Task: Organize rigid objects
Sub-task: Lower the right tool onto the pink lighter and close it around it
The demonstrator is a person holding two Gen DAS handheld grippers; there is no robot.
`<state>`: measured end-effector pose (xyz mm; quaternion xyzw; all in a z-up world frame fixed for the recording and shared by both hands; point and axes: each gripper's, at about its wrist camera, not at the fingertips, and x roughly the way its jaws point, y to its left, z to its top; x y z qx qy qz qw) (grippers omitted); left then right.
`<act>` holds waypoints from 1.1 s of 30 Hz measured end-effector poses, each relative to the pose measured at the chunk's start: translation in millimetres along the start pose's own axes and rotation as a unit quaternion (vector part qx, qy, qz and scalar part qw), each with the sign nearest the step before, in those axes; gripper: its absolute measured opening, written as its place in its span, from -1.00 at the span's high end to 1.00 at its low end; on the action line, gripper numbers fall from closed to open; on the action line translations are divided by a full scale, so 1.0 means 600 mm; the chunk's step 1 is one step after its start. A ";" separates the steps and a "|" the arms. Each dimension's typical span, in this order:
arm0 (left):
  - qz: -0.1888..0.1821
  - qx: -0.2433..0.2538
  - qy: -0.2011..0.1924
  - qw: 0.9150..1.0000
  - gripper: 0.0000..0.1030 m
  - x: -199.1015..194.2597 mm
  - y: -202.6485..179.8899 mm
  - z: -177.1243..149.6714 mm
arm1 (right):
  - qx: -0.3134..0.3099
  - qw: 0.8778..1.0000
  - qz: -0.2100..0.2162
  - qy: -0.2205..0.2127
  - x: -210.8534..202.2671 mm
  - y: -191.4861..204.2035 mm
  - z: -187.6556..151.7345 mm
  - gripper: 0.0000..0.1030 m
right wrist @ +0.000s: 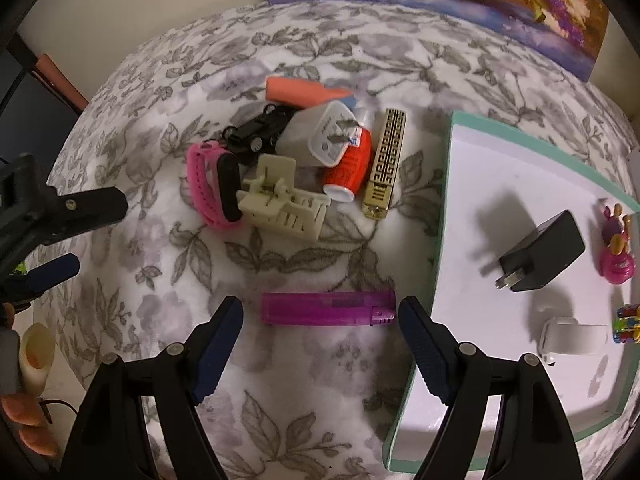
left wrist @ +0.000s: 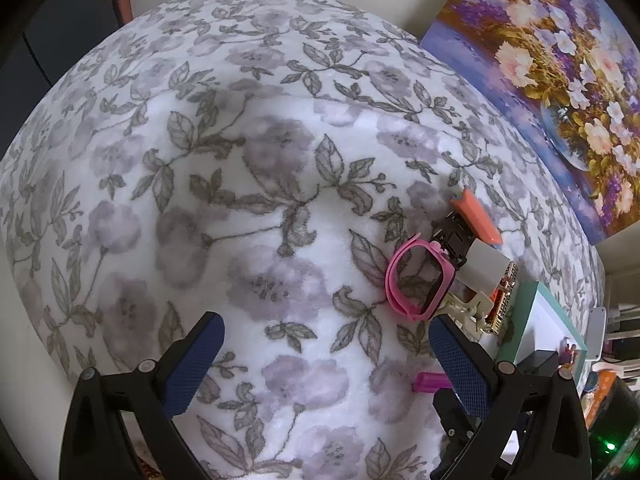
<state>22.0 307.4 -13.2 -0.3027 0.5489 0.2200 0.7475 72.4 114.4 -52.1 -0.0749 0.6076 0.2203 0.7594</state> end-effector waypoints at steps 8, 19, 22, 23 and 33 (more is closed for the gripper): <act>-0.002 -0.003 0.009 1.000 -1.00 0.010 0.001 0.002 | -0.011 1.000 -0.018 0.001 0.008 0.008 0.005 -0.57; 0.003 -0.013 0.028 1.000 -1.00 0.034 0.010 0.006 | -0.037 0.997 -0.067 0.019 0.040 0.042 0.008 -0.57; -0.001 -0.013 0.027 1.000 -1.00 0.032 0.010 0.005 | -0.037 0.997 -0.067 0.016 0.041 0.044 0.008 -0.57; -0.002 -0.013 0.027 1.000 -1.00 0.033 0.010 0.006 | -0.032 0.997 -0.062 0.015 0.040 0.042 0.007 -0.57; -0.006 -0.017 0.030 0.999 -1.00 0.035 0.013 0.007 | -0.005 0.999 -0.038 0.012 0.028 0.028 0.008 -0.57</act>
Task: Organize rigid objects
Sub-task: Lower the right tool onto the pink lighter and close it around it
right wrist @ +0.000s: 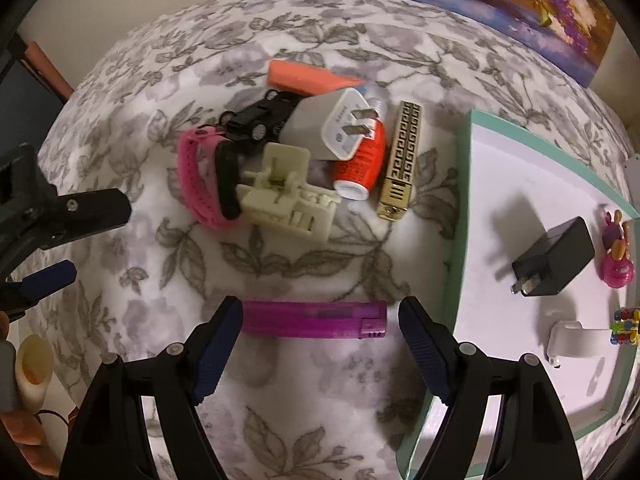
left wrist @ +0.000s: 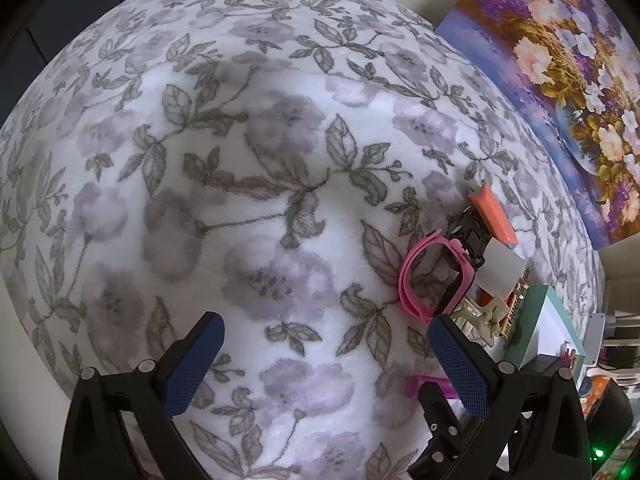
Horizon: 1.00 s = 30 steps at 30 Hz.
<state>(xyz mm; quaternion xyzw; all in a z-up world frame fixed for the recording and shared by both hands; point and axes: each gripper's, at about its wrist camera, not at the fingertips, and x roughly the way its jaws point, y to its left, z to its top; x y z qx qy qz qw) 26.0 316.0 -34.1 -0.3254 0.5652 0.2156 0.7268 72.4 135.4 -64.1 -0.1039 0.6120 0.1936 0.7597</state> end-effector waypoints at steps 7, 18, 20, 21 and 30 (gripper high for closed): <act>0.001 -0.009 0.012 1.000 -1.00 0.014 0.005 0.001 | 0.000 1.000 0.003 0.009 0.010 0.008 -0.001 -0.57; 0.002 -0.013 0.020 1.000 -1.00 0.028 0.011 0.007 | -0.016 1.000 -0.024 -0.004 0.015 0.028 -0.007 -0.57; 0.003 -0.011 0.021 1.000 -1.00 0.030 0.011 0.008 | -0.018 1.000 -0.022 -0.004 0.015 0.031 -0.007 -0.57; 0.004 -0.010 0.022 1.000 -1.00 0.032 0.010 0.009 | -0.019 1.000 -0.021 -0.005 0.015 0.032 -0.007 -0.57; 0.007 -0.010 0.020 1.000 -1.00 0.033 0.006 0.010 | -0.026 1.000 -0.015 -0.008 0.012 0.043 -0.005 -0.57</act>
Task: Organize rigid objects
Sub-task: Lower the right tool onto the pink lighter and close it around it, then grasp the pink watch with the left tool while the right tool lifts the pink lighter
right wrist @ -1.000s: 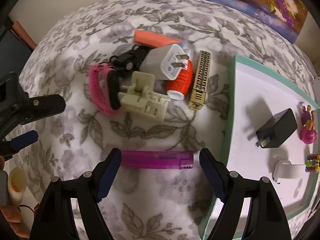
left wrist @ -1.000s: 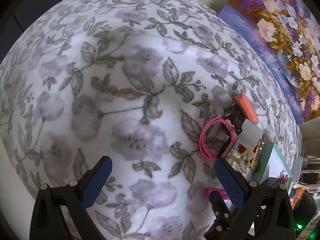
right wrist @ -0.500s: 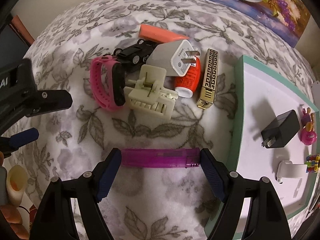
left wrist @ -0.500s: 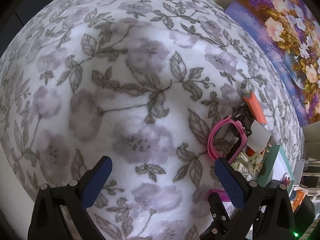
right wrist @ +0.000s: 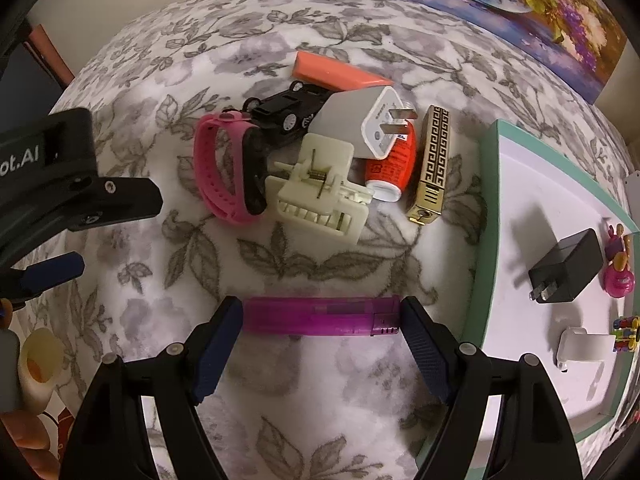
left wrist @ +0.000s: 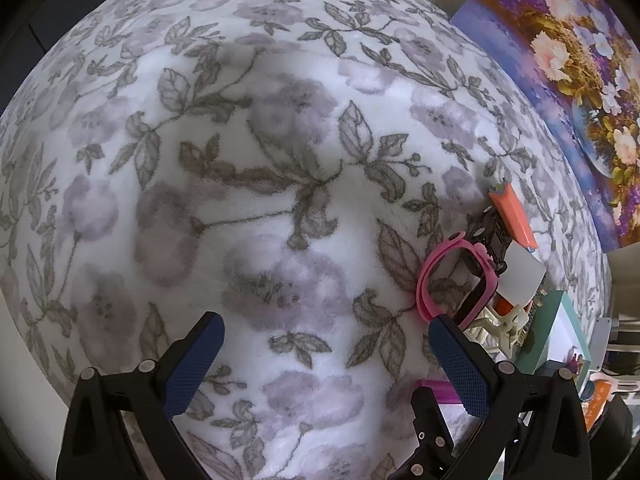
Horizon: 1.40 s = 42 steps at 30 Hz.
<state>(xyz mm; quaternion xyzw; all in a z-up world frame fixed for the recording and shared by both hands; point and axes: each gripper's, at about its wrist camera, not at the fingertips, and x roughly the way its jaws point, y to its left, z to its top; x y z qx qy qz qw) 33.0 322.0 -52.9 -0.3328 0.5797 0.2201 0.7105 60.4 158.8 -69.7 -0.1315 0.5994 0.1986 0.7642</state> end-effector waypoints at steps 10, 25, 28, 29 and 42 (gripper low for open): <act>-0.002 0.000 0.000 1.000 -1.00 -0.002 0.005 -0.001 | -0.010 1.000 -0.021 0.004 0.016 0.015 -0.004 -0.59; -0.027 0.017 0.003 0.999 -1.00 0.006 -0.013 0.010 | 0.039 0.999 -0.003 -0.026 -0.019 -0.040 0.013 -0.59; -0.047 0.030 0.002 0.998 -1.00 0.008 -0.031 0.013 | 0.059 0.998 -0.003 -0.037 -0.038 -0.066 0.020 -0.59; -0.053 0.034 0.001 0.998 -1.00 0.009 -0.037 0.014 | 0.067 0.997 -0.003 -0.040 -0.042 -0.074 0.020 -0.59; -0.073 0.092 -0.024 0.993 -0.69 0.029 -0.111 0.020 | 0.134 0.990 0.005 -0.051 -0.071 -0.156 0.035 -0.59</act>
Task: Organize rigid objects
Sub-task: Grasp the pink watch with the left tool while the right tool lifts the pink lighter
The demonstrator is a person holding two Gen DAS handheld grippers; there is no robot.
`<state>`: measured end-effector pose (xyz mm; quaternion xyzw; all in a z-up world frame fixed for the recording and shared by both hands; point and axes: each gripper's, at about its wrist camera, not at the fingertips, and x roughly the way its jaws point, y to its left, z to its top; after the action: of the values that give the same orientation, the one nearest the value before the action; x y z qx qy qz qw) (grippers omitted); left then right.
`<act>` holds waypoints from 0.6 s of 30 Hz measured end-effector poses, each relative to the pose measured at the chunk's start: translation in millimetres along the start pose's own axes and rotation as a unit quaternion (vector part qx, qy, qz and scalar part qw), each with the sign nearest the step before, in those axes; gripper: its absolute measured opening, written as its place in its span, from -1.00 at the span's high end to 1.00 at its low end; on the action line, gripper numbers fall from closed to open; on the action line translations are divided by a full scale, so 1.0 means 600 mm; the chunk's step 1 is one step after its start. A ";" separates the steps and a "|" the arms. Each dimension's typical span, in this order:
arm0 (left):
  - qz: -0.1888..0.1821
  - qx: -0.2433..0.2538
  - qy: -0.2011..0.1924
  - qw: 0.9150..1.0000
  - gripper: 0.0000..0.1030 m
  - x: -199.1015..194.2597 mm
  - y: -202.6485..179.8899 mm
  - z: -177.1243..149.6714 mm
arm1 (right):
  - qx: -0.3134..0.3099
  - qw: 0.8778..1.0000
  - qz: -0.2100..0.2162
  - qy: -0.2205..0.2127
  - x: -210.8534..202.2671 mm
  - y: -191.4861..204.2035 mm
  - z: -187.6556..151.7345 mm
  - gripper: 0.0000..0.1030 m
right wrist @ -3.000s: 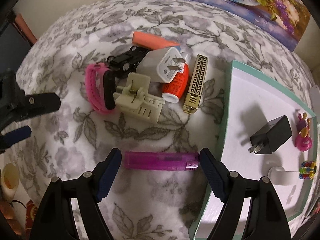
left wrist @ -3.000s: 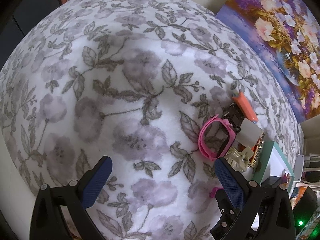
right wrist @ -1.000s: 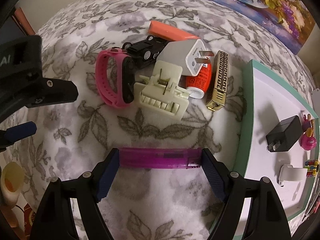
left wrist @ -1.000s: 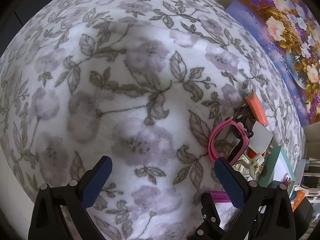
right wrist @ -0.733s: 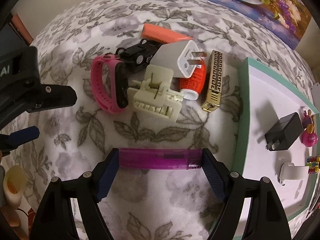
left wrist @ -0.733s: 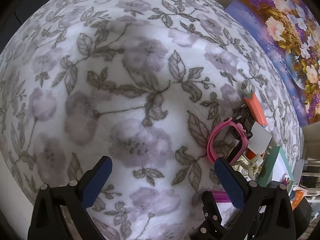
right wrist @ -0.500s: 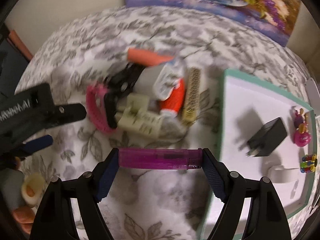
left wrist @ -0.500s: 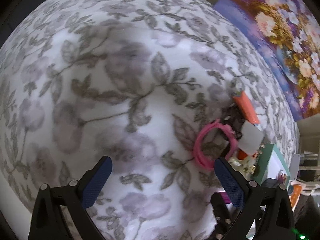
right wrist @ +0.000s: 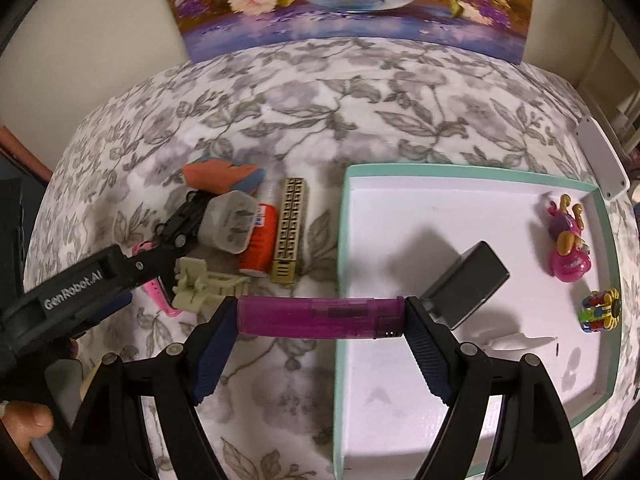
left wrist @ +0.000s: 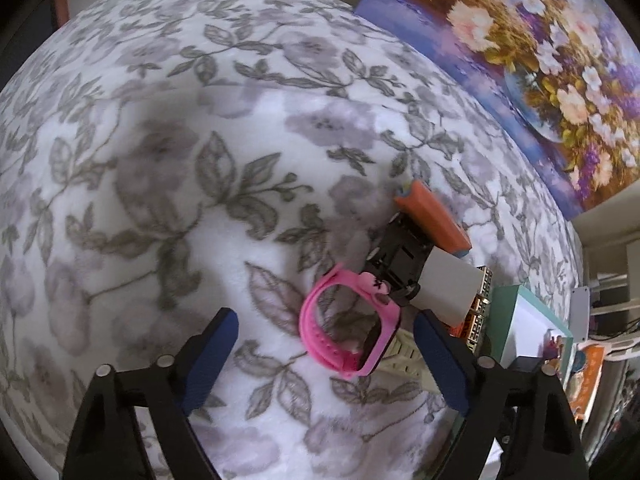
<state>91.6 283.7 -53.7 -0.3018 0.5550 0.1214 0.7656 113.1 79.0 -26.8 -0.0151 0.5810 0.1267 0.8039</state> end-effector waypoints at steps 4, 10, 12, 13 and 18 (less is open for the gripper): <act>-0.002 0.009 0.002 1.000 -0.55 0.010 -0.011 -0.003 | 0.008 1.000 0.001 0.000 -0.003 -0.012 0.002 -0.59; 0.001 0.019 0.000 1.000 -0.07 0.016 -0.017 -0.008 | 0.019 1.000 0.003 -0.002 -0.010 -0.024 0.004 -0.59; 0.003 0.028 -0.004 1.000 -0.06 0.013 -0.022 -0.009 | 0.026 1.000 0.006 -0.003 -0.014 -0.031 0.006 -0.59; 0.005 0.030 -0.006 1.000 -0.06 0.009 -0.021 -0.009 | 0.029 1.000 0.007 -0.004 -0.017 -0.034 0.007 -0.59; 0.006 0.033 -0.034 0.999 -0.06 -0.023 -0.028 -0.003 | 0.051 0.999 0.002 -0.015 -0.041 -0.064 0.015 -0.59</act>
<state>93.8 271.5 -35.6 -0.2687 0.5343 0.1176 0.7928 122.9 38.8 -5.7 0.0291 0.5746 0.0985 0.8119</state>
